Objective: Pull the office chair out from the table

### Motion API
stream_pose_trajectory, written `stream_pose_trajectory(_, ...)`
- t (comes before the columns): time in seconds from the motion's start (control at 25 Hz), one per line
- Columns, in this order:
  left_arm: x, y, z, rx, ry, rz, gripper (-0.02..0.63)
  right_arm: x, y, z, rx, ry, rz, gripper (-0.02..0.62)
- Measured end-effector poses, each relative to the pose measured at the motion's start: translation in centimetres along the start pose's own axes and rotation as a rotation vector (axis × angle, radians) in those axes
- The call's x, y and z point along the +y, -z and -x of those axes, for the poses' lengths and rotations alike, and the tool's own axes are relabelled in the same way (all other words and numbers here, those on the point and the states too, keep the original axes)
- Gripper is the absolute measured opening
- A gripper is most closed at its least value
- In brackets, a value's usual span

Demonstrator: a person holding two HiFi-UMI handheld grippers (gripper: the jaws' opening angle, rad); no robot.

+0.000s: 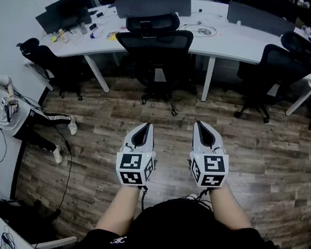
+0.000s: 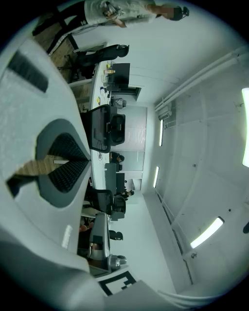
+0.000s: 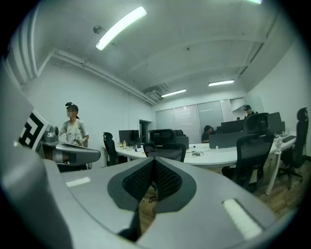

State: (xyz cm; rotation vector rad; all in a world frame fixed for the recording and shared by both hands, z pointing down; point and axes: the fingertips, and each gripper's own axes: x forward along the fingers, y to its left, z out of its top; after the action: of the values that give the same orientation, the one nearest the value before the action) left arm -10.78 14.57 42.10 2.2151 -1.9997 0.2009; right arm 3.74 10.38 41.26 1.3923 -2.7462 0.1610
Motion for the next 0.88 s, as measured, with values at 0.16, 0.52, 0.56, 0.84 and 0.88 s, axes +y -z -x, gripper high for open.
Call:
stream_pose_trajectory(0.16, -1.4, 0.1, -0.9, 0.002, -0.001, -0.003, 0.009, -1.6, 0.2, 0.2, -0.007, 0.003, 0.001, 0.008)
stream_pose_trajectory(0.52, -4.3, 0.0, -4.3, -0.002, -0.029, -0.003, 0.009, -5.6, 0.3, 0.0, -0.019, -0.026, 0.039, 0.009)
stream_pose_trajectory(0.56, -4.8, -0.1, -4.7, -0.005, -0.034, -0.001, 0.009, -6.2, 0.2, -0.1, -0.018, -0.033, 0.043, 0.009)
stream_pose_trajectory(0.84, -7.1, 0.5, -7.3, 0.006, -0.057, -0.016, 0.009, -9.8, 0.4, -1.6, -0.01, -0.053, 0.046, 0.009)
stream_pose_trajectory(0.88, -7.0, 0.6, -7.6, 0.009, -0.064, -0.022, 0.009, -10.1, 0.4, -1.9, -0.01, -0.056, 0.043, 0.009)
